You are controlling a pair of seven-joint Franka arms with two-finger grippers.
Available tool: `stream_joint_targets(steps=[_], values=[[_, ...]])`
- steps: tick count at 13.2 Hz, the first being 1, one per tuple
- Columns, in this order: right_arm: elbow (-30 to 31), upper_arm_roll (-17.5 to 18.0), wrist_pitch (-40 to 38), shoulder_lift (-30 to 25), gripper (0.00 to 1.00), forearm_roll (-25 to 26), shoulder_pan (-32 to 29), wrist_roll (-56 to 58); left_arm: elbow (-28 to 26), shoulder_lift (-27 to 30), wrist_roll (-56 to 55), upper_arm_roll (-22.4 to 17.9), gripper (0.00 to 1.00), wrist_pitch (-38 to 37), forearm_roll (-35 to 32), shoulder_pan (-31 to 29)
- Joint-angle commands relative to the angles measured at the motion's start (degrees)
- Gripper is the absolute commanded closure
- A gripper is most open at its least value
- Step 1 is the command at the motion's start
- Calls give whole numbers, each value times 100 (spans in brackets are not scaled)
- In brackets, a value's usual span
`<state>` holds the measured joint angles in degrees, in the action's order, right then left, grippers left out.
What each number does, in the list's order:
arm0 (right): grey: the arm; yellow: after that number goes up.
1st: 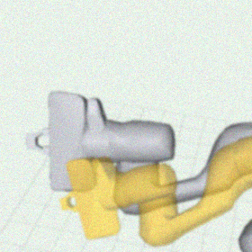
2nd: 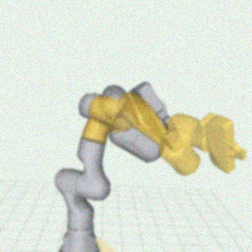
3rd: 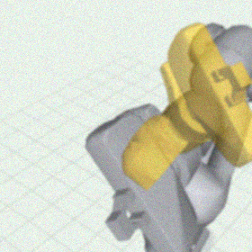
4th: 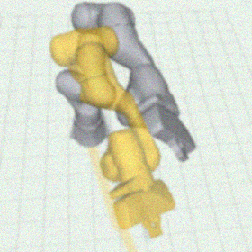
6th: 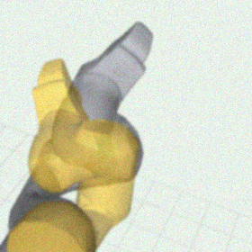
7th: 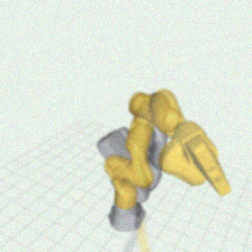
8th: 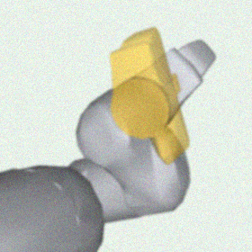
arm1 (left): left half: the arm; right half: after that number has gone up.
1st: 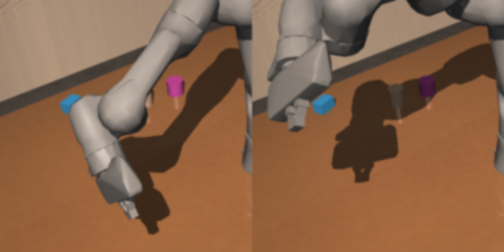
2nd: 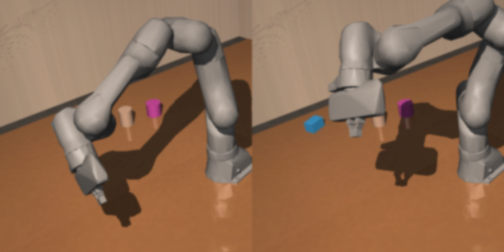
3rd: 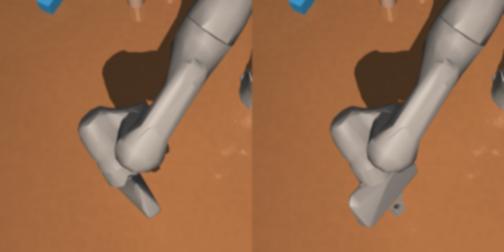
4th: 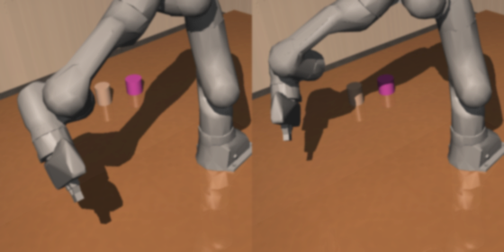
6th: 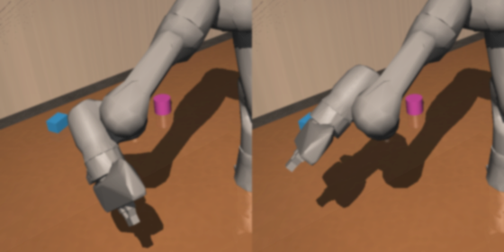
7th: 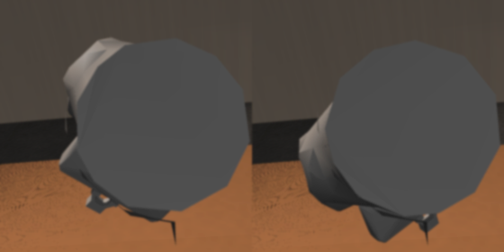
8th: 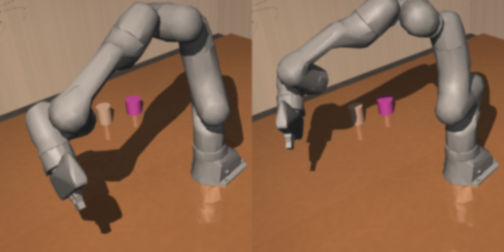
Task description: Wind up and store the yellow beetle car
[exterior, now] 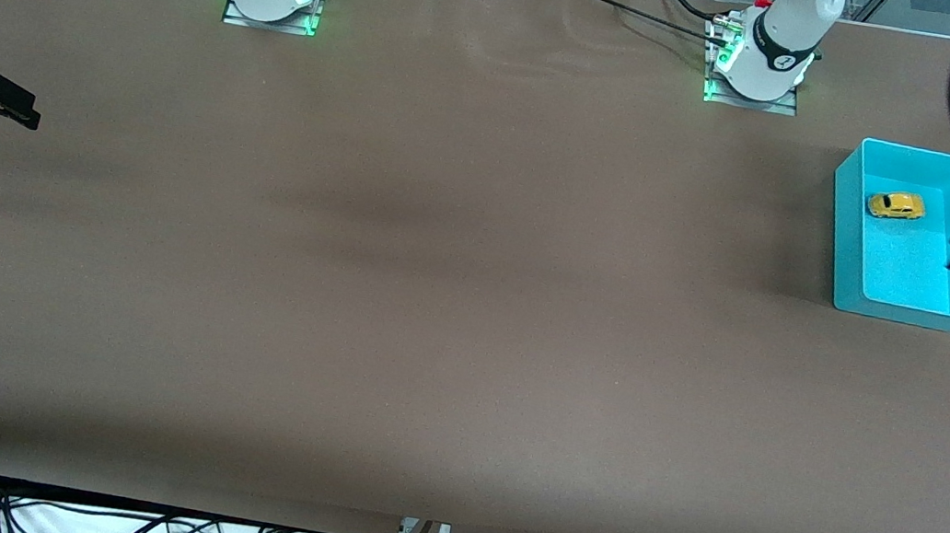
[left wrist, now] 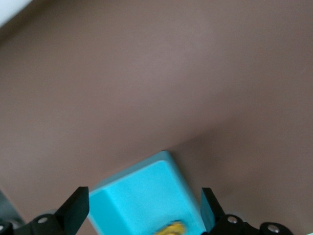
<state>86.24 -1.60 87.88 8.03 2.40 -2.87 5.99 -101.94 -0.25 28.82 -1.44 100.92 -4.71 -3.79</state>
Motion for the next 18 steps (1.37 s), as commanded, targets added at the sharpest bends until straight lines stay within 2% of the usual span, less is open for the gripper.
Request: stream_joint_targets(steps=[1,2,6,7,9,10,13,16,18], values=[[-81,10,-34,24,0,6,-21,-1,-1,236,-2077,136,0,-537,958,45],[-81,2,-17,24,0,6,-21,7,8,236,-2465,92,0,-651,1259,45],[-81,2,10,32,0,32,-21,7,228,218,-3143,152,0,-863,1245,167],[-81,2,36,41,0,32,-21,7,245,218,-3171,188,0,-863,1062,229],[-81,11,45,41,0,41,-21,7,516,184,-3128,320,0,-863,142,404],[-81,2,45,41,0,41,-21,16,587,122,-3075,285,0,-837,-37,414],[-81,11,45,41,0,41,-12,7,798,95,-3048,284,0,-942,40,414],[-81,2,45,41,0,41,-20,16,1500,-45,-3101,294,0,-1573,84,414],[-81,2,45,41,0,41,-21,8,1441,-1,-3294,258,0,-1619,452,344]])
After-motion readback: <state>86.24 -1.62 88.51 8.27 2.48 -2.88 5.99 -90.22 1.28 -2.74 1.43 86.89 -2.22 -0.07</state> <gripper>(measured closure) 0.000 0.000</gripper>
